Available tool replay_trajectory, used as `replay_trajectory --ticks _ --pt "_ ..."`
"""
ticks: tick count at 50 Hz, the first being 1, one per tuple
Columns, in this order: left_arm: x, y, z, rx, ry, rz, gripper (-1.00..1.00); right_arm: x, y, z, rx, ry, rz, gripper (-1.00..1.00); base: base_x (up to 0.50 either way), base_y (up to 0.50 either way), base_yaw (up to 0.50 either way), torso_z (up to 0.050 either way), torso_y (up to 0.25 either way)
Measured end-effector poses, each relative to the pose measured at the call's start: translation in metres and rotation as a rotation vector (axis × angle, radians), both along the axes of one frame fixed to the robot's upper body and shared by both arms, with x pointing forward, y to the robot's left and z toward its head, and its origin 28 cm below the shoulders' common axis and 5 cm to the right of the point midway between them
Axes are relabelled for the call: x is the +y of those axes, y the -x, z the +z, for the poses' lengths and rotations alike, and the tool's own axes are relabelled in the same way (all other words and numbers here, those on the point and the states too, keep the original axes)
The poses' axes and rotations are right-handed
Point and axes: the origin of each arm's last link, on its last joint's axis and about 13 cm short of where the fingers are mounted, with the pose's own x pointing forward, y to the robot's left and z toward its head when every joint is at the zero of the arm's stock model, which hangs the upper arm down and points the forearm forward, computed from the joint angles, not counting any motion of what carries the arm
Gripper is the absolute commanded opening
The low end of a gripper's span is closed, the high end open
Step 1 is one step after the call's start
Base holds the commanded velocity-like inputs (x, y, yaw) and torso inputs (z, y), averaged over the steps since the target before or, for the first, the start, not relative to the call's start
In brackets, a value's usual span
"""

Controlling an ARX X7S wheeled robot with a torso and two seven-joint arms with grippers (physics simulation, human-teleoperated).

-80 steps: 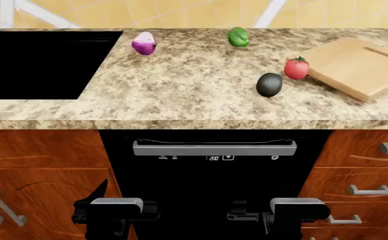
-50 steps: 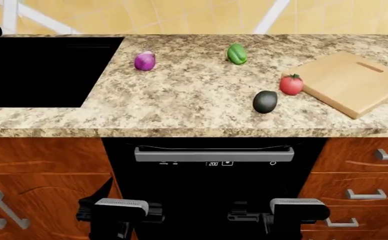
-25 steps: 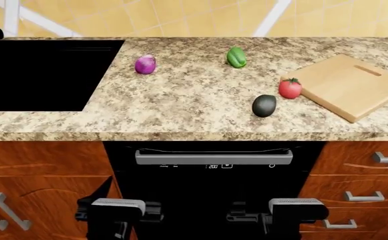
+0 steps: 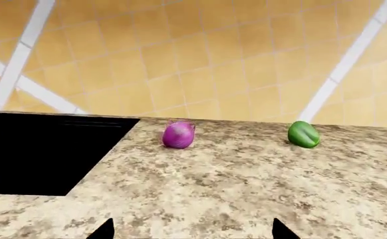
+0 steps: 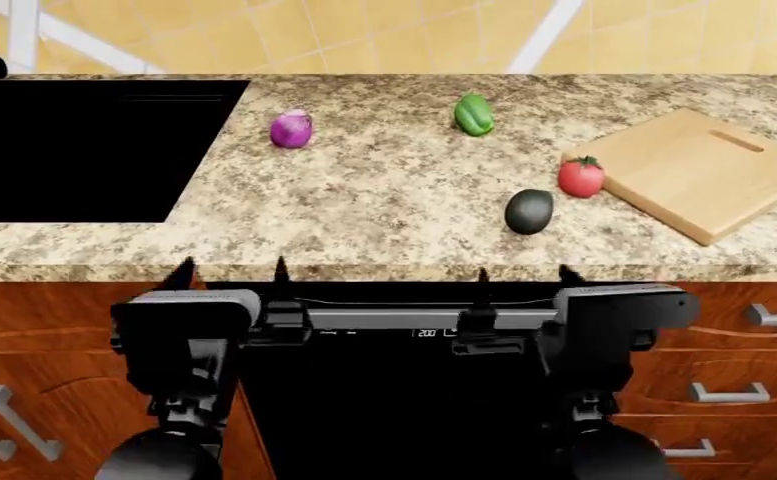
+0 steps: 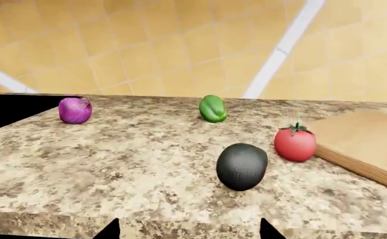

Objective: Place the avocado, onion, tomato and bell pepper on the cutting board.

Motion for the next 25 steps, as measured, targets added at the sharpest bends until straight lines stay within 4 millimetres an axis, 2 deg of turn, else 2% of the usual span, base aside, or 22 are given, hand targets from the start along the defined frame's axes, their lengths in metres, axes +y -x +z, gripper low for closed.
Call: replay_trajectory --ticks 12,18,25 --pt "0.004 -0.029 0.095 0.003 -0.040 -0.070 1.00 -0.002 -0.029 0.101 0.004 0.059 0.124 1.00 0.00 0.00 0.00 0.000 0.000" --pt "0.005 -0.044 0.139 0.030 -0.119 -0.117 1.00 -0.004 -0.041 0.139 0.036 0.094 0.196 1.00 0.00 0.00 0.00 0.000 0.000" --pt "0.010 -0.058 0.182 0.065 -0.202 -0.133 1.00 -0.007 -0.051 0.176 0.061 0.160 0.256 1.00 0.00 0.00 0.00 0.000 0.000"
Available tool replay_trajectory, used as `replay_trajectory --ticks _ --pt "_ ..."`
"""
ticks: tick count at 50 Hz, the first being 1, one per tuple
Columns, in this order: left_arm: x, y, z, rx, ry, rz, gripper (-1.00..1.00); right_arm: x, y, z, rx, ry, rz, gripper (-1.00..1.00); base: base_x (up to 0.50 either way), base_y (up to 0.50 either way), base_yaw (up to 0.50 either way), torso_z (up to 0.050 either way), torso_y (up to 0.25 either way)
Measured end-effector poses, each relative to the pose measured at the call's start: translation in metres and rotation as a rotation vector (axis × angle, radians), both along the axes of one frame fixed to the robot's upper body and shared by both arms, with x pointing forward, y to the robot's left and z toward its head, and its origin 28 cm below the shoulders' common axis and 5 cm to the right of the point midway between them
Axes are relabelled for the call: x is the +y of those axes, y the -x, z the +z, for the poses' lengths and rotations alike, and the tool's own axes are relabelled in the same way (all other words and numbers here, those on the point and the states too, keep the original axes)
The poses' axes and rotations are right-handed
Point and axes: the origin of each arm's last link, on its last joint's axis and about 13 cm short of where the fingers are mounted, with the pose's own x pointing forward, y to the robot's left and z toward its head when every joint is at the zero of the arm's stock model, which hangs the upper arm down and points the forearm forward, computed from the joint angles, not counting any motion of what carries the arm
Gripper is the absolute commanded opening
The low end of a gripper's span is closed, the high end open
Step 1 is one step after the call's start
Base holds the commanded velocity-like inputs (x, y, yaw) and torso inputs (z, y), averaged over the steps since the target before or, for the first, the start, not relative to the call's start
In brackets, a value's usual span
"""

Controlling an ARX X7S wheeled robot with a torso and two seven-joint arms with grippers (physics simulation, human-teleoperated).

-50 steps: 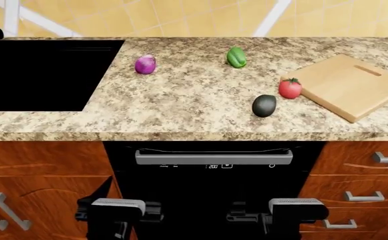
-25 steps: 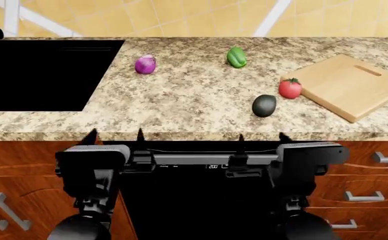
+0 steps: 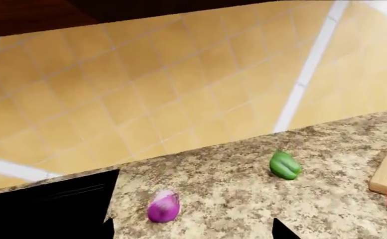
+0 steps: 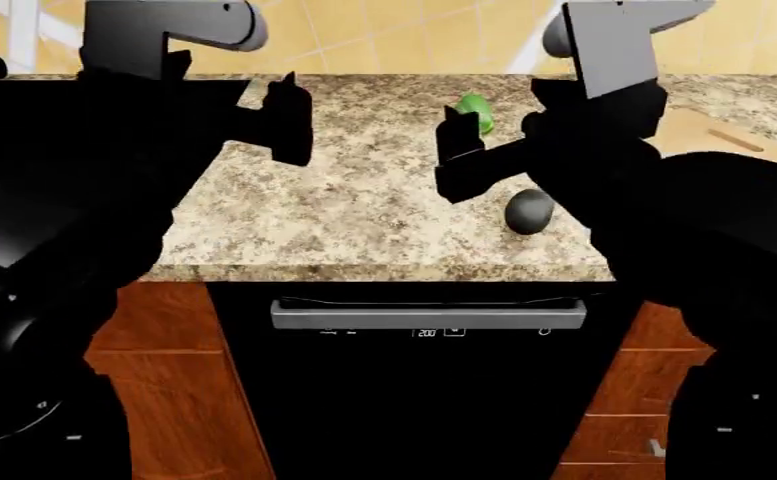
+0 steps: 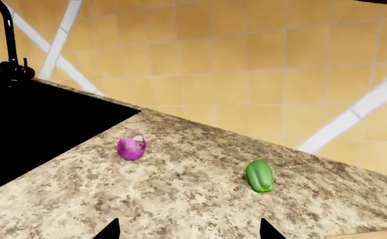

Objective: Place the avocado, onion, tomato and bell pepper on the cutting board.

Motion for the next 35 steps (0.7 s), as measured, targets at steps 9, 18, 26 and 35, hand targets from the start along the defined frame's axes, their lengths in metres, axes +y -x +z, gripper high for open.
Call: replay_trajectory --ticks 9,18,26,35 --pt "0.007 -0.007 0.041 0.034 -0.063 0.019 1.00 -0.004 -0.007 0.035 0.028 0.063 0.046 1.00 0.00 0.00 0.00 0.000 0.000" --pt "0.009 -0.009 0.063 0.059 -0.096 0.031 1.00 -0.007 -0.011 0.053 0.101 0.084 0.061 1.00 0.50 0.00 0.00 0.000 0.000" --pt "0.010 -0.010 0.073 0.075 -0.118 0.037 1.00 -0.009 -0.014 0.061 0.158 0.107 0.065 1.00 0.50 0.00 0.00 0.000 0.000" --pt "0.009 -0.009 0.078 0.099 -0.143 0.033 1.00 -0.011 -0.014 0.067 0.223 0.126 0.046 1.00 0.50 0.00 0.00 0.000 0.000"
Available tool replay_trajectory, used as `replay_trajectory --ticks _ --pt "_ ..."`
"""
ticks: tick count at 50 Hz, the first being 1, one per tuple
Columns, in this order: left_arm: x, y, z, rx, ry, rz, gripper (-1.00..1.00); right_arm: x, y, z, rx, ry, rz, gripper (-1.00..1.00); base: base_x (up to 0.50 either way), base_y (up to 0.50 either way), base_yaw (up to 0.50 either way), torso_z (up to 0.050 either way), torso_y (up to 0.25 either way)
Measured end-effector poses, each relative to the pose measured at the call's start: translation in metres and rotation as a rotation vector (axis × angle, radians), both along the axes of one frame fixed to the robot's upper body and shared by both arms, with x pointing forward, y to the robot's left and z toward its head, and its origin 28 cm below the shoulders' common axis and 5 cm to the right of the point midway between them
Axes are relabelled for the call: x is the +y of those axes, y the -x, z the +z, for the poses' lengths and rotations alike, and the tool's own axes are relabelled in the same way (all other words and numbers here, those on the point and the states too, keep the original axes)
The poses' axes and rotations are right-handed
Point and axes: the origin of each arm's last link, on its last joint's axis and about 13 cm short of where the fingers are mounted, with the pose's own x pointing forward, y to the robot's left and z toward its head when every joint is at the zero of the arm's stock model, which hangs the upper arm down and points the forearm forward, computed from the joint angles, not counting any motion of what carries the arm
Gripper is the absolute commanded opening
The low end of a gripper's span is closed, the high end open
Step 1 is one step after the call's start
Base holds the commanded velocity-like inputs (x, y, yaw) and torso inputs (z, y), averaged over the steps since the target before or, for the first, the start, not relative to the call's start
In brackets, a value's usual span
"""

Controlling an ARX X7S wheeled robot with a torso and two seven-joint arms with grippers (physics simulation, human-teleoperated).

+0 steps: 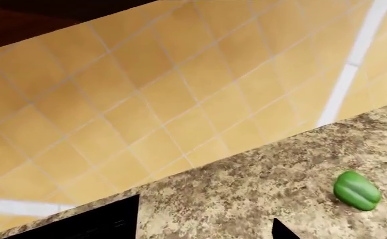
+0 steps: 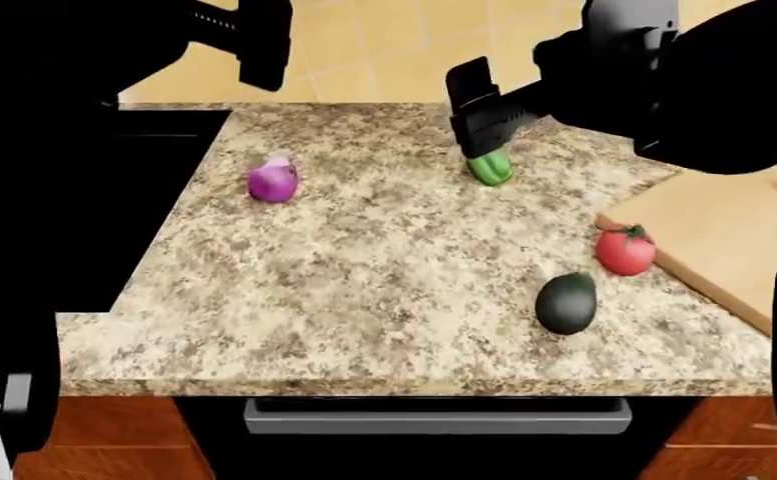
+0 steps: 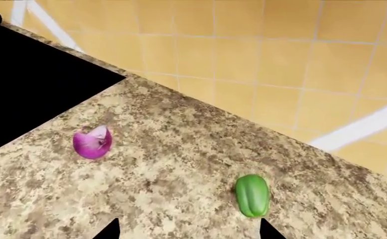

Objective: Place the avocado, onion, tomato and bell pepper on the cutting board.

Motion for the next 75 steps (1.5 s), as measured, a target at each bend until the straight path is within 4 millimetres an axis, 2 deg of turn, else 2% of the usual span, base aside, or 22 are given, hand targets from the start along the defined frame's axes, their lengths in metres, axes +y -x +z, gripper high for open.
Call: replay_trajectory --ticks 23,52,75 --pt "0.002 0.003 0.001 0.046 -0.016 0.004 1.00 -0.005 0.003 0.001 0.099 0.036 -0.038 1.00 0.50 0.00 0.00 0.000 0.001" --pt "0.004 0.005 -0.003 0.063 -0.023 0.012 1.00 -0.009 -0.004 -0.005 0.163 0.080 -0.114 1.00 0.07 -0.05 0.00 0.000 0.000" --pt "0.007 0.007 -0.005 0.062 -0.018 0.018 1.00 0.007 -0.021 -0.022 0.272 0.100 -0.156 1.00 0.00 0.00 0.00 0.000 0.000"
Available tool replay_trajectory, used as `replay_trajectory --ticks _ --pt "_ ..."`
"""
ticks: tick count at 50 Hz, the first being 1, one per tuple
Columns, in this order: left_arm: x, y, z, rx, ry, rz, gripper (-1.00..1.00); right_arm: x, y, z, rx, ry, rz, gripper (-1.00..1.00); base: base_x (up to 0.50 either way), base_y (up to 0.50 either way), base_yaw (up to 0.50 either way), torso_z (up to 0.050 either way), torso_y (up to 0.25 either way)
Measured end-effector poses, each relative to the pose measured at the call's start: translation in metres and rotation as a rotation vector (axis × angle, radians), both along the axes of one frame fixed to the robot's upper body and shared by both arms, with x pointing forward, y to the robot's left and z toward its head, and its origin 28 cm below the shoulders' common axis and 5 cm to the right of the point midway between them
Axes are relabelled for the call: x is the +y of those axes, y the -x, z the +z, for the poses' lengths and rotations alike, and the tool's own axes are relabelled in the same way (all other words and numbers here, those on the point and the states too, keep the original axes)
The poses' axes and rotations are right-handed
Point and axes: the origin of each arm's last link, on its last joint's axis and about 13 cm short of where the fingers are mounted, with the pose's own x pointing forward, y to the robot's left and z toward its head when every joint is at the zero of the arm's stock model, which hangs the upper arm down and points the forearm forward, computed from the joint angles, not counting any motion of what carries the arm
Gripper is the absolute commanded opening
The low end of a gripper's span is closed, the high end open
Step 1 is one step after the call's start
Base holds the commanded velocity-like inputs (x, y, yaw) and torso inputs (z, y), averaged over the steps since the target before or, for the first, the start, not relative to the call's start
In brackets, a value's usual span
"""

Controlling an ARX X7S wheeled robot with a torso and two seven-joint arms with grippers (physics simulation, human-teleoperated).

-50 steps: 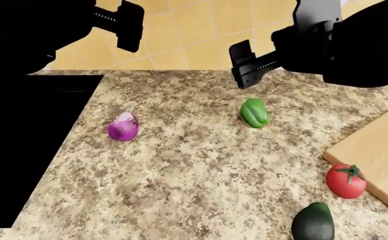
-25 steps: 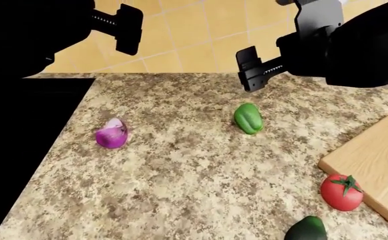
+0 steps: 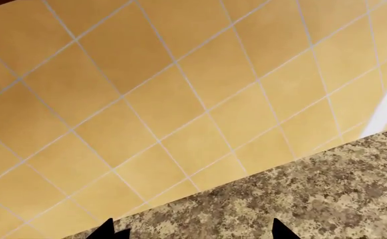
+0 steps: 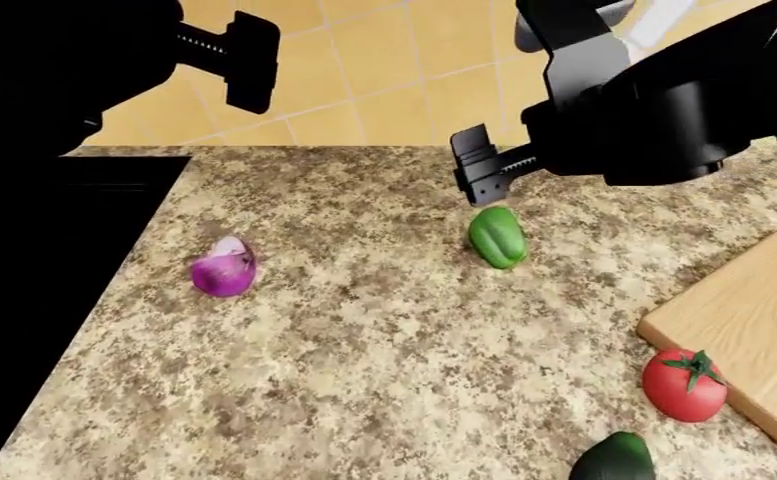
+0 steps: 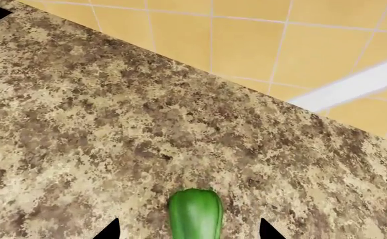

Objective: Place the avocado, onion, tomato and bell pepper on the cutting board.

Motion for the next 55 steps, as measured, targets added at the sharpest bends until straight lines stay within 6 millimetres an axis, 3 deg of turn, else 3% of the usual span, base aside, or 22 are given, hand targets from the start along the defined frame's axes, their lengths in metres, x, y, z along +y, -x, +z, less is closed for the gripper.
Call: replay_trajectory --ticks 24,55 --pt "0.003 0.002 -0.006 0.007 0.012 -0.001 1.00 0.014 -0.035 -0.044 0.092 0.068 -0.041 1.00 0.00 0.00 0.00 0.000 0.000" --pt "0.006 0.002 -0.009 0.011 0.017 0.004 1.00 0.008 -0.051 -0.081 0.173 0.152 -0.060 1.00 0.00 0.00 0.00 0.000 0.000"
